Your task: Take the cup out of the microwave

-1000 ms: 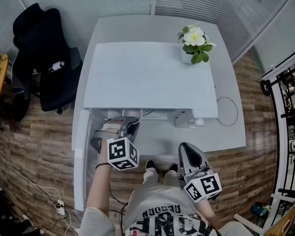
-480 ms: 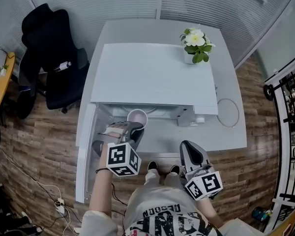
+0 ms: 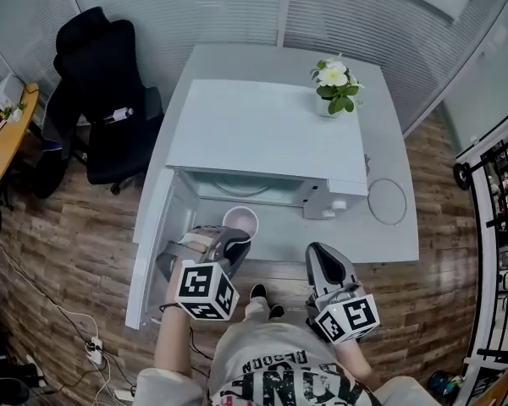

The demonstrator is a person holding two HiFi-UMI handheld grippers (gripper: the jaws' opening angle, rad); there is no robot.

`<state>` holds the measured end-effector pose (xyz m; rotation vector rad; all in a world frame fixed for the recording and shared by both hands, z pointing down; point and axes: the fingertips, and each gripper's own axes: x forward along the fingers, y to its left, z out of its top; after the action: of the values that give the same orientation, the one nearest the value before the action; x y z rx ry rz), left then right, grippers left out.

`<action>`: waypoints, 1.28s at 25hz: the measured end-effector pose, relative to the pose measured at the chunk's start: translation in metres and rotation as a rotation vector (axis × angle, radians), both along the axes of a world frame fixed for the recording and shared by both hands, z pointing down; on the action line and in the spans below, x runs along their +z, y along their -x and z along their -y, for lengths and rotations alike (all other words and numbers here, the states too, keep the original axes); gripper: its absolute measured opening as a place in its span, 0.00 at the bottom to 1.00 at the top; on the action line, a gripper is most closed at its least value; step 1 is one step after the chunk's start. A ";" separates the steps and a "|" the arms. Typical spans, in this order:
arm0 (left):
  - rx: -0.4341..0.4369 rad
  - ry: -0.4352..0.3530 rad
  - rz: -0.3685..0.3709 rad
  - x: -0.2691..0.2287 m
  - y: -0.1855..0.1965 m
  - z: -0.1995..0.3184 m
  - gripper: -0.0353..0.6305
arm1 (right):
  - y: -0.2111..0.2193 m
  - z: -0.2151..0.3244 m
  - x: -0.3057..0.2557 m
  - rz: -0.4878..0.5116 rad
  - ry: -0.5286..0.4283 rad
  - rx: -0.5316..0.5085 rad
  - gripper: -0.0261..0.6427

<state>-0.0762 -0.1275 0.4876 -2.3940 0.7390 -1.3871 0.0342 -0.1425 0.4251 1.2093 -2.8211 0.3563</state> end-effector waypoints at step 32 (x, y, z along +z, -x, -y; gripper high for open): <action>-0.016 0.047 -0.032 -0.047 -0.067 -0.153 0.11 | -0.061 -0.097 -0.034 0.034 -0.087 -0.038 0.08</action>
<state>-0.0095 0.0252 0.4411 -2.4572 0.7428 -1.3896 0.0956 -0.0458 0.3910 1.1737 -2.9128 0.2578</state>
